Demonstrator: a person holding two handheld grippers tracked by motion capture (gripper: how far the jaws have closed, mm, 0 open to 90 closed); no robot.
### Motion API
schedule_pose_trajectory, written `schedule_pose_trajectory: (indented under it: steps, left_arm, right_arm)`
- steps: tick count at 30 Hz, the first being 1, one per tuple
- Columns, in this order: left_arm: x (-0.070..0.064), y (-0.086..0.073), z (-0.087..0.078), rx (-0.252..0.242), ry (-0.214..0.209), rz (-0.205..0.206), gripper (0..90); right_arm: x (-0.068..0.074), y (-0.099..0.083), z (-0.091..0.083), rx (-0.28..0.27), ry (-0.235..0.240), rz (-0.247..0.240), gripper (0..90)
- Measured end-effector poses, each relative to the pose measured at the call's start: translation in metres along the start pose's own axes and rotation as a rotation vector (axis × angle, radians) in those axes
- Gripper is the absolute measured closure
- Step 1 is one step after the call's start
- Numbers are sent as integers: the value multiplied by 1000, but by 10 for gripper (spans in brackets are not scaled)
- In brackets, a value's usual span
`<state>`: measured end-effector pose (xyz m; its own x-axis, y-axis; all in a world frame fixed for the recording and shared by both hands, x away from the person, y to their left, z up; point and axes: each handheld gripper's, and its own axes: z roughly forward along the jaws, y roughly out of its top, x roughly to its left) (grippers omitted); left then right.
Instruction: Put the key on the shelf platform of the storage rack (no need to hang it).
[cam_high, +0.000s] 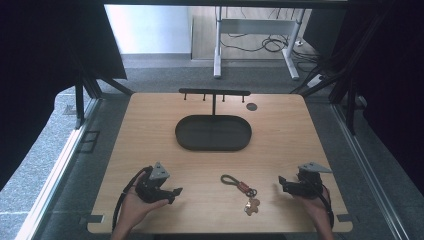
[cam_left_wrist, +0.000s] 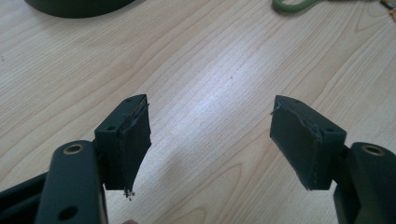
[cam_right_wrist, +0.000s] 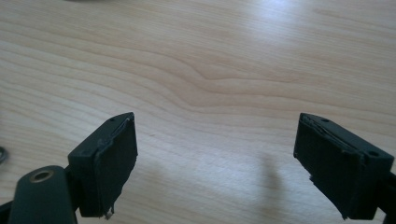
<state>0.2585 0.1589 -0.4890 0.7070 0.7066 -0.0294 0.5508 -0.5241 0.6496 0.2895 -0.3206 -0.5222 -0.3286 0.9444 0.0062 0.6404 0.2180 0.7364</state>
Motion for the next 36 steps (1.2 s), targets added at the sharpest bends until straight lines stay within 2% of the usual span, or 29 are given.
schedule_pose_trajectory:
  steps: [4,5,7,8,11,17,18,19,21,23,26,32,36]
  left_arm:
    - [-2,0,4,14,-9,7,295]
    - [-5,2,4,8,-10,23,295]
    - [-6,3,3,2,-22,30,292]
    - [-7,3,2,-1,-23,38,292]
    - [-7,5,-2,-28,-25,33,293]
    - [-4,5,3,-17,-33,32,292]
    - [-4,5,4,-15,-34,33,292]
    - [-3,5,4,-15,-35,28,291]
    - [-2,5,5,-11,-25,18,291]
    - [-2,4,4,-14,-26,26,291]
    - [-3,4,-3,-37,-23,21,291]
    - [1,2,-4,-41,-39,8,292]
    - [2,2,-2,-36,-47,11,292]
  right_arm:
    - [-1,1,-4,-9,7,-3,152]
    - [0,0,-8,-18,16,-14,158]
    - [2,2,-11,-29,60,-27,163]
    - [2,2,-11,-29,60,-27,163]
    - [6,2,-13,-26,96,-45,174]
    - [8,2,-13,-19,109,-51,201]
    - [11,4,-13,-24,138,-68,199]
    - [13,5,-13,-20,148,-75,200]
    - [16,5,-12,-18,150,-87,204]
    - [19,5,-12,-5,149,-94,221]
    - [21,5,-15,-7,153,-89,259]
    - [28,11,-17,-13,148,-109,315]
    - [37,24,-19,25,165,-142,331]
